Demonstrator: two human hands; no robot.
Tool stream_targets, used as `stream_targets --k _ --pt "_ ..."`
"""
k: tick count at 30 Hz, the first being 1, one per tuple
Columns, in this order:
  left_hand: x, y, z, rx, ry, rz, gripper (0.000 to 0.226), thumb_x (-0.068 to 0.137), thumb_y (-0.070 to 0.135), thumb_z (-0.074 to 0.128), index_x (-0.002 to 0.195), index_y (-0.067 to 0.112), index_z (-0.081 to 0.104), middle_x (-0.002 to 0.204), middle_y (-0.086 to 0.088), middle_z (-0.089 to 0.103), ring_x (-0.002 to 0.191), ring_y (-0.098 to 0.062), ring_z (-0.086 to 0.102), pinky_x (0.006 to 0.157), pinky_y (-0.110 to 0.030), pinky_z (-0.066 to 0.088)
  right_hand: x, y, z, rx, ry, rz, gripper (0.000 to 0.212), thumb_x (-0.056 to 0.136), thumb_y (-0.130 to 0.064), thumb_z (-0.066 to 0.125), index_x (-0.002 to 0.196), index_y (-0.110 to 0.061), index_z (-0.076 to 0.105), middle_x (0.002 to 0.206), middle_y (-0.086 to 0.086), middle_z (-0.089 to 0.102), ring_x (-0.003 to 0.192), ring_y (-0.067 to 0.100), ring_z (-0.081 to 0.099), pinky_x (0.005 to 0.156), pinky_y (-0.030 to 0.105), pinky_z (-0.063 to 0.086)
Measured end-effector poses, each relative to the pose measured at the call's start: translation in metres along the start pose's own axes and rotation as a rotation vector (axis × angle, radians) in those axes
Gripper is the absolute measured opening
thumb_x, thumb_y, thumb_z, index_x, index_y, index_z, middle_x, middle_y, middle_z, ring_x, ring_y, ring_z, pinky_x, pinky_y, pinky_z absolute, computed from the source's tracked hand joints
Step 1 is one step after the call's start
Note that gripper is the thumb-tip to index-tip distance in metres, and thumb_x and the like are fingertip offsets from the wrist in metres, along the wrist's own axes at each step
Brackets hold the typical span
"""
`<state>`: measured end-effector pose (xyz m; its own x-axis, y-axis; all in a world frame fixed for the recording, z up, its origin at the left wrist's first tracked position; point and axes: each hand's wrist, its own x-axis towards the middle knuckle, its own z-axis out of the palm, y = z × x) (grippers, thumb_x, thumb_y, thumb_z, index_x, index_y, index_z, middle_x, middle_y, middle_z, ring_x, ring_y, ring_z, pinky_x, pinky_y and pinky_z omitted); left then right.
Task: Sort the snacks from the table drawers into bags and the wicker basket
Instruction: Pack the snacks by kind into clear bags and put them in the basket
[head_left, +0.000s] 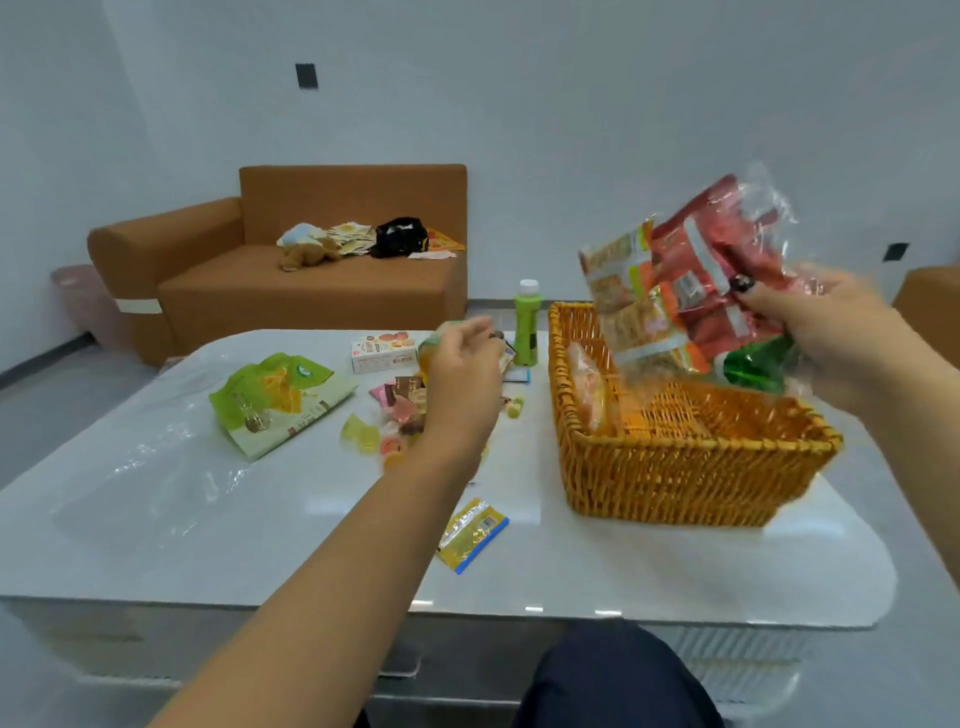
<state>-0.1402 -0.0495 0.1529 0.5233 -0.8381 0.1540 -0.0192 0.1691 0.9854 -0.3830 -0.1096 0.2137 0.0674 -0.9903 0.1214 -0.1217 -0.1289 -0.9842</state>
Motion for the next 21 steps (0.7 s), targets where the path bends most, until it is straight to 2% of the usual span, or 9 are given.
stream_targets --k 2,4,7,9,11,14,16,19,21 --pt "0.009 -0.022 0.015 0.053 -0.095 -0.179 0.036 0.095 0.017 0.053 0.131 0.023 0.052 0.125 -0.001 0.057 0.109 -0.015 0.056 0.097 -0.038 0.049 0.026 0.000 -0.006 -0.181 0.043 -0.067 0.016 0.090 -0.016 0.062 0.106 -0.020 0.061 0.097 0.010 0.070 0.087 0.026 0.069 0.078 0.043 0.055" --pt "0.010 -0.045 0.028 0.119 -0.188 -0.321 0.045 0.097 0.022 0.053 0.140 0.022 0.042 0.137 -0.005 0.049 0.122 -0.022 0.049 0.106 -0.046 0.043 0.051 0.007 -0.006 -0.520 0.057 -0.132 0.013 0.087 -0.017 0.062 0.099 -0.021 0.062 0.094 0.012 0.068 0.088 0.031 0.065 0.083 0.047 0.054" --pt "0.006 -0.073 0.047 0.159 -0.316 -0.492 0.060 0.100 0.027 0.050 0.153 0.020 0.023 0.154 -0.008 0.033 0.137 -0.028 0.037 0.113 -0.046 0.034 0.079 0.029 0.008 -0.887 0.030 -0.121 0.009 0.086 -0.010 0.056 0.092 -0.007 0.062 0.088 0.017 0.065 0.084 0.035 0.060 0.077 0.042 0.052" --pt "0.007 -0.083 0.055 0.109 -0.359 -0.578 0.067 0.101 0.030 0.049 0.156 0.020 0.012 0.159 -0.008 0.024 0.144 -0.030 0.028 0.115 -0.047 0.028 0.090 0.049 0.020 -1.005 0.024 -0.038 0.008 0.083 -0.009 0.056 0.086 -0.005 0.063 0.085 0.018 0.065 0.077 0.032 0.059 0.068 0.037 0.052" --pt "0.013 -0.092 0.058 0.046 -0.358 -0.598 0.072 0.100 0.033 0.051 0.156 0.022 0.007 0.161 -0.006 0.020 0.146 -0.029 0.023 0.116 -0.049 0.024 0.100 0.073 0.024 -0.996 0.001 0.066 0.006 0.081 -0.008 0.056 0.081 -0.006 0.061 0.084 0.016 0.065 0.073 0.029 0.059 0.060 0.032 0.051" --pt "0.019 -0.104 0.057 0.031 -0.389 -0.568 0.078 0.097 0.039 0.055 0.156 0.028 0.005 0.162 -0.001 0.021 0.146 -0.026 0.026 0.115 -0.050 0.023 0.105 0.103 0.032 -0.971 0.009 0.216 0.013 0.086 -0.011 0.055 0.096 -0.007 0.062 0.086 0.012 0.063 0.071 0.023 0.059 0.050 0.026 0.045" --pt "0.021 -0.109 0.054 0.102 -0.441 -0.528 0.079 0.096 0.044 0.053 0.157 0.031 0.004 0.161 0.002 0.024 0.143 -0.024 0.032 0.111 -0.046 0.025 0.106 0.115 0.041 -0.971 0.020 0.275 0.018 0.089 -0.016 0.057 0.104 -0.007 0.058 0.087 0.011 0.060 0.071 0.020 0.058 0.048 0.025 0.042" --pt "0.027 -0.110 0.055 0.159 -0.462 -0.439 0.067 0.097 0.036 0.050 0.156 0.030 0.017 0.156 0.004 0.033 0.136 -0.023 0.042 0.111 -0.037 0.033 0.112 0.119 0.057 -0.982 0.068 0.317 0.019 0.091 -0.021 0.057 0.101 -0.006 0.055 0.085 0.009 0.056 0.068 0.019 0.057 0.048 0.025 0.043" --pt "0.026 -0.108 0.059 0.183 -0.501 -0.383 0.065 0.093 0.033 0.052 0.153 0.030 0.028 0.151 0.005 0.043 0.130 -0.020 0.048 0.111 -0.039 0.039 0.114 0.117 0.070 -1.010 0.078 0.336 0.019 0.091 -0.024 0.057 0.091 -0.005 0.053 0.083 0.009 0.056 0.067 0.019 0.058 0.053 0.026 0.048"
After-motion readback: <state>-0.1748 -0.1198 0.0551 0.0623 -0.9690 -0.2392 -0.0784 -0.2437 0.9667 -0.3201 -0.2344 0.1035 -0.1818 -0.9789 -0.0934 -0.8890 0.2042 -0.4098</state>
